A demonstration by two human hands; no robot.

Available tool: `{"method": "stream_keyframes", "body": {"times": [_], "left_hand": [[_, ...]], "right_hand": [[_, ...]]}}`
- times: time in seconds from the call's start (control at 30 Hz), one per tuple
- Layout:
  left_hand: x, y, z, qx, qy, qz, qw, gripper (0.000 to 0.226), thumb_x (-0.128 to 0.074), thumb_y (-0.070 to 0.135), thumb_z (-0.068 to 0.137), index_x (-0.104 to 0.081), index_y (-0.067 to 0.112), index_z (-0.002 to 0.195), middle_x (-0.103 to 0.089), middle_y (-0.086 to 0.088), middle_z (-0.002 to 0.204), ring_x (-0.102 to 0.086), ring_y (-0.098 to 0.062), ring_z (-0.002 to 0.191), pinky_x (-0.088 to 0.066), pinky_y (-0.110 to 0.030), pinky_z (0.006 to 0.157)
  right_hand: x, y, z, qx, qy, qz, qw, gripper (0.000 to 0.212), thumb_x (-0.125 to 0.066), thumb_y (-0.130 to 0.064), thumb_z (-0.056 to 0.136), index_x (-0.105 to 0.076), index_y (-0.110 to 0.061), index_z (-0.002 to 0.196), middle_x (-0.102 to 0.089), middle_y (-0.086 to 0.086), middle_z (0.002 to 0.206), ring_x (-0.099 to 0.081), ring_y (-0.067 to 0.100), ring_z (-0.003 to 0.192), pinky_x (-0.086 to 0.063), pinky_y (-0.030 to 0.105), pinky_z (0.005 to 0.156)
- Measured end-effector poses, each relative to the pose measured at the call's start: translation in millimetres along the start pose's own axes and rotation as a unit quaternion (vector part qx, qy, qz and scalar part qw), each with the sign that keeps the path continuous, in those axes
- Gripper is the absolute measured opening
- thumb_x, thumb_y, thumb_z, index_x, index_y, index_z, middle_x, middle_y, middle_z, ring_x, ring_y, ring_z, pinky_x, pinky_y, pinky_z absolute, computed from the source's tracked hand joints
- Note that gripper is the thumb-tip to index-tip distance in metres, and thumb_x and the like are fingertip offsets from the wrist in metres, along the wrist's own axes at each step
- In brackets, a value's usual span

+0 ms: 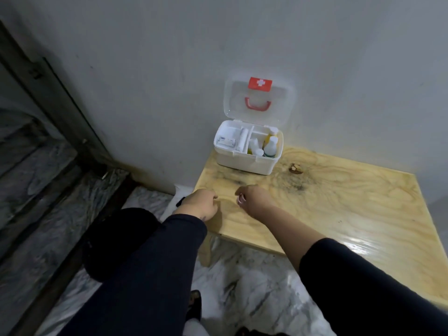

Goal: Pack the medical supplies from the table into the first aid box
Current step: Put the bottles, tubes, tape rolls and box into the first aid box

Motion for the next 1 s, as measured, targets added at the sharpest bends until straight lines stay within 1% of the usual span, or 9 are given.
{"method": "stream_keyframes", "body": {"times": [0.17,0.33,0.43,0.5,0.63,0.73,0.83,0.93,1.0], "left_hand": [[35,4,23,-0.005,0.030,-0.025,0.999,0.049,-0.053,0.029,0.099,-0.043,0.020,0.146,-0.050,-0.008,0.145,-0.052,-0.032,0.129,-0.044,-0.038,0.105],[79,6,64,-0.046,0.090,-0.071,0.992,0.046,-0.055,0.033,0.094,-0.049,0.016,0.136,-0.051,-0.009,0.135,-0.053,-0.032,0.122,-0.045,-0.044,0.102],[98,7,93,-0.077,0.097,-0.123,0.985,0.069,-0.053,0.057,0.072,-0.051,0.025,0.133,-0.055,-0.001,0.132,-0.057,-0.026,0.117,-0.049,-0.046,0.098],[94,-1,135,-0.093,0.094,-0.131,0.982,0.079,-0.050,0.065,0.061,-0.048,0.030,0.131,-0.060,0.001,0.126,-0.061,-0.023,0.112,-0.054,-0.045,0.091],[106,5,151,-0.141,0.068,-0.157,0.975,0.076,-0.073,0.054,0.061,-0.044,0.037,0.128,-0.064,0.008,0.113,-0.063,-0.015,0.102,-0.056,-0.036,0.083],[112,8,156,-0.191,0.044,-0.157,0.968,0.072,-0.082,0.039,0.062,-0.047,0.034,0.125,-0.066,0.012,0.103,-0.065,-0.011,0.094,-0.054,-0.027,0.076],[114,6,168,-0.169,0.012,-0.166,0.971,0.085,-0.087,0.045,0.056,-0.045,0.035,0.129,-0.065,0.016,0.105,-0.063,-0.004,0.093,-0.051,-0.023,0.076],[93,-4,200,-0.153,0.005,-0.166,0.974,0.098,-0.083,0.071,0.040,-0.045,0.040,0.125,-0.065,0.019,0.105,-0.066,-0.004,0.093,-0.057,-0.032,0.080],[87,-3,209,-0.159,0.010,-0.152,0.975,0.096,-0.081,0.072,0.037,-0.048,0.040,0.121,-0.065,0.018,0.106,-0.066,-0.007,0.094,-0.059,-0.036,0.080]], "right_hand": [[54,-23,36,-0.008,0.102,0.061,0.993,0.032,-0.055,-0.017,0.091,-0.060,-0.013,0.122,-0.068,0.015,0.113,-0.063,0.033,0.104,-0.049,0.033,0.078],[94,-38,90,-0.049,0.154,0.084,0.983,0.030,-0.055,-0.017,0.090,-0.064,-0.013,0.118,-0.068,0.014,0.114,-0.062,0.031,0.107,-0.051,0.037,0.087],[104,-41,126,-0.072,0.168,0.081,0.980,0.030,-0.056,-0.016,0.089,-0.065,-0.011,0.117,-0.064,0.015,0.119,-0.061,0.032,0.108,-0.048,0.034,0.091],[104,-41,151,-0.086,0.168,0.069,0.980,0.029,-0.056,-0.014,0.089,-0.066,-0.009,0.117,-0.059,0.014,0.119,-0.061,0.033,0.106,-0.047,0.034,0.091],[94,-43,189,-0.117,0.149,0.028,0.981,0.027,-0.054,-0.015,0.090,-0.066,-0.012,0.114,-0.054,0.010,0.118,-0.062,0.033,0.104,-0.051,0.038,0.088],[89,-46,202,-0.117,0.155,-0.031,0.981,0.030,-0.053,-0.016,0.092,-0.063,-0.015,0.121,-0.058,0.005,0.121,-0.055,0.029,0.113,-0.048,0.039,0.090],[91,-47,206,-0.115,0.184,-0.066,0.974,0.038,-0.052,-0.021,0.093,-0.056,-0.025,0.131,-0.063,0.000,0.124,-0.046,0.026,0.120,-0.042,0.036,0.092],[96,-42,204,-0.135,0.182,0.017,0.974,0.038,-0.061,-0.023,0.089,-0.059,-0.023,0.128,-0.066,0.003,0.119,-0.048,0.027,0.116,-0.044,0.036,0.093],[100,-38,200,-0.155,0.197,0.102,0.963,0.036,-0.070,-0.021,0.083,-0.065,-0.017,0.119,-0.067,0.007,0.116,-0.053,0.028,0.113,-0.047,0.035,0.092]]}}
Point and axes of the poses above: each hand's wrist, its own z-axis towards the middle knuckle, its own x-axis out of the back of the hand, y = z × x, the point moved 1 cm from there along z, towards the middle knuckle
